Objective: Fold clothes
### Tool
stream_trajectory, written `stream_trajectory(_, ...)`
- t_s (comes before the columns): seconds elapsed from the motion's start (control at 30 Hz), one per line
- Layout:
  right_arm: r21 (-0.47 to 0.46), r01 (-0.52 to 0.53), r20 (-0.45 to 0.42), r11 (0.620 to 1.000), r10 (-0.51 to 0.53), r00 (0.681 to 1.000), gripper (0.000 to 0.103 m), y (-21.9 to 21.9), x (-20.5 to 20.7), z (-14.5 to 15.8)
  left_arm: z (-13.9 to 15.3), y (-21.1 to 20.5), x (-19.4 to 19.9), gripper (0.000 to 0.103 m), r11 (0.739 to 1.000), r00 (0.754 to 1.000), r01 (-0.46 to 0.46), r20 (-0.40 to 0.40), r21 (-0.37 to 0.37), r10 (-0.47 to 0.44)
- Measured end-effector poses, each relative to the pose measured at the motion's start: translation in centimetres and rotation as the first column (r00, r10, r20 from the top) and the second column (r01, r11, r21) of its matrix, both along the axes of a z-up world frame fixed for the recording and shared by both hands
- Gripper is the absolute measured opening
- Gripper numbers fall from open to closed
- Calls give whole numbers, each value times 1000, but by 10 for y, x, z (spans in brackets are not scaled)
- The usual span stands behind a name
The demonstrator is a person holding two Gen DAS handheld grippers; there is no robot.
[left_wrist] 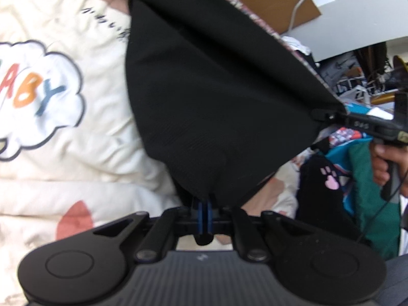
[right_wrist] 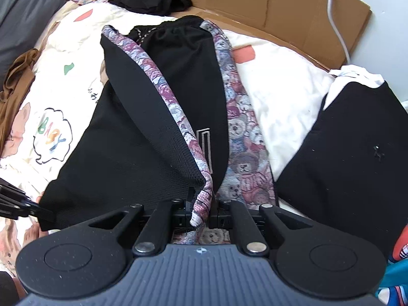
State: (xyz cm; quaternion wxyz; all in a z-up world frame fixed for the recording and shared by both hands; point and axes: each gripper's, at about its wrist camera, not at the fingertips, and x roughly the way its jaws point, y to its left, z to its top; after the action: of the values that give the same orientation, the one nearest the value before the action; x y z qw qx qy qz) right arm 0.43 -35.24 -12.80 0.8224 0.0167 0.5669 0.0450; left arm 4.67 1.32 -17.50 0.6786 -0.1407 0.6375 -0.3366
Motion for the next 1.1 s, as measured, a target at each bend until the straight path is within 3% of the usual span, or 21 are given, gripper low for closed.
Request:
stream_trajectory(0.23, -23, 46, -27, 999, -47, 999, 6, -24, -7, -8, -7, -19, 1, 4, 998, 998, 57, 4, -13, -57)
stream_trajectory(0.57, -17, 87, -87, 996, -88, 992, 6, -53, -22, -34, -32, -25, -6, 4, 995, 993, 102, -57, 9, -102)
stream_trajectory(0.87, 18, 90, -132, 996, -87, 987, 7, -62, -33, -70, -49, -34, -7, 5, 983, 988, 147, -60, 107, -141)
stream_trajectory(0.97, 33, 117, -132, 993, -112, 985, 12, -66, -35, -77, -53, -40, -9, 12, 978, 986, 161, -65, 132, -154)
stream_trajectory(1.03, 34, 136, -133, 990, -131, 982, 27, -68, -35, -78, -52, -44, -10, 13, 978, 986, 163, -65, 132, -155)
stream_trajectory(1.1, 25, 146, -127, 989, -141, 982, 34, -73, -35, -76, -51, -46, -11, 17, 978, 986, 165, -60, 128, -158)
